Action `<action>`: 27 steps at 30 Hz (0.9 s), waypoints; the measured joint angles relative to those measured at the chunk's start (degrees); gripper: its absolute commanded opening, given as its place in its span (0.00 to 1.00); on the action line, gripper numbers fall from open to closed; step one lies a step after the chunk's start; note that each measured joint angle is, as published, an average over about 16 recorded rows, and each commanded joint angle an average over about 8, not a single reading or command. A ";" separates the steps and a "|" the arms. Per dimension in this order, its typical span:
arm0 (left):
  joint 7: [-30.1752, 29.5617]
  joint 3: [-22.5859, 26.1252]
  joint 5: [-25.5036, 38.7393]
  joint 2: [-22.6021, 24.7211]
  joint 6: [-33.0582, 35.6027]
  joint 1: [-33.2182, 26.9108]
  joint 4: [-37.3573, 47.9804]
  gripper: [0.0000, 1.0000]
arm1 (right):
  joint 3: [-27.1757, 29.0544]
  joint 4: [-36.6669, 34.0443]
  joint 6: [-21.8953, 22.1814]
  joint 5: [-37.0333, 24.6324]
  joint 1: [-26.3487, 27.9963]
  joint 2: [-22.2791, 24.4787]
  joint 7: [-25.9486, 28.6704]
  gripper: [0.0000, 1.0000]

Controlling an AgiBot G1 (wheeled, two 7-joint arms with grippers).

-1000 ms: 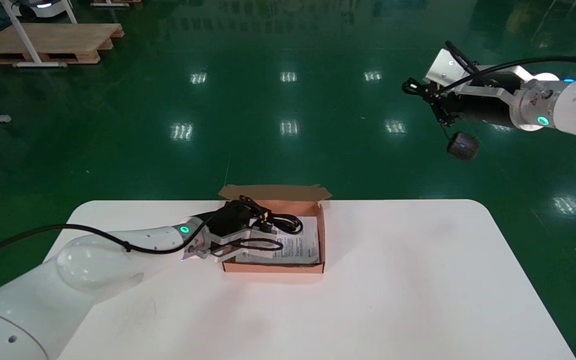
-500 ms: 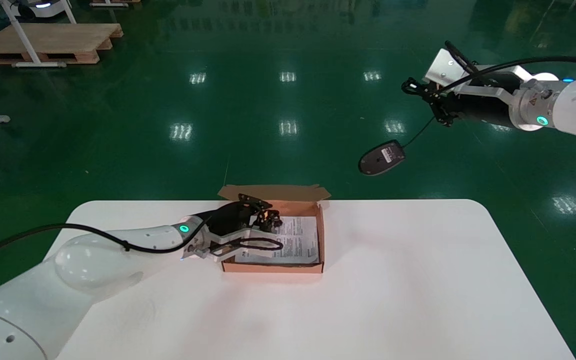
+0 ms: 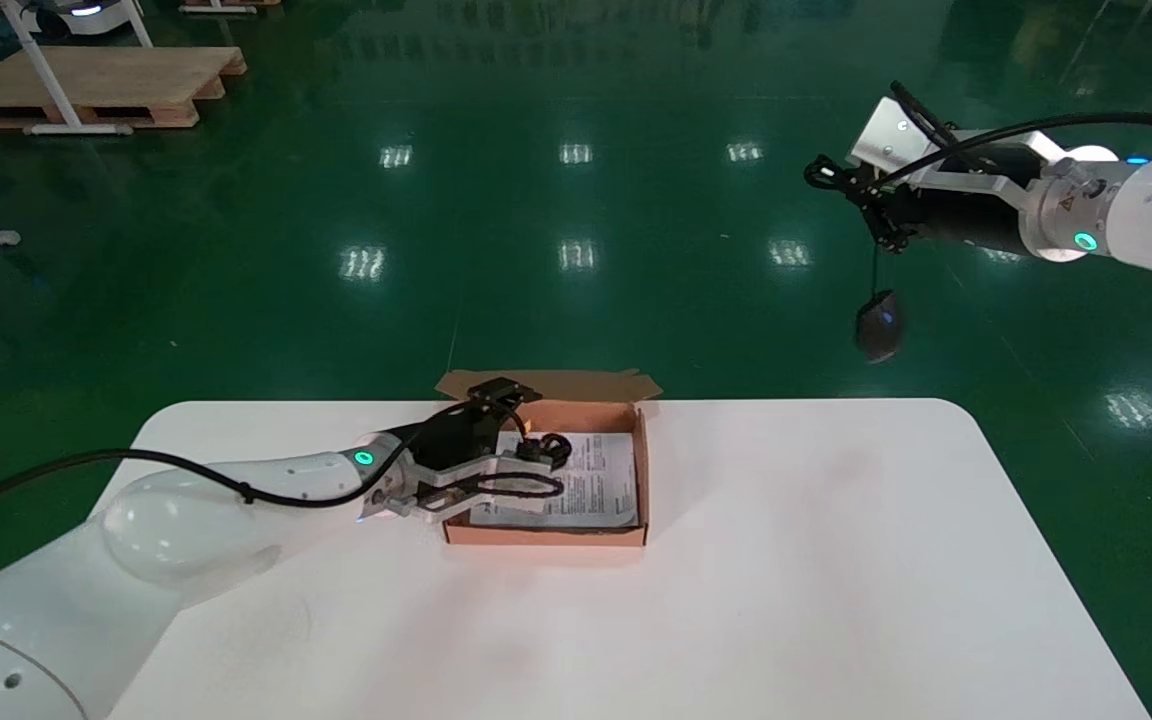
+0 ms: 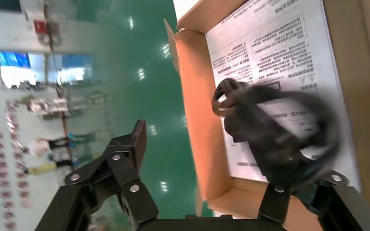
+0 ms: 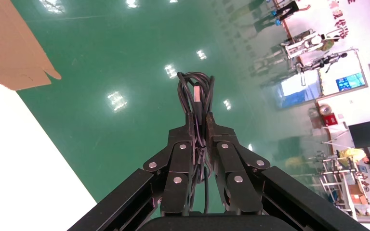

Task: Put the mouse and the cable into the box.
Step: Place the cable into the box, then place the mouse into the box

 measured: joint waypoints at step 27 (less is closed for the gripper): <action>-20.39 2.56 1.26 -2.70 -12.29 -11.36 22.14 1.00 | -1.41 8.76 -5.41 2.41 -6.25 -3.91 -5.27 0.00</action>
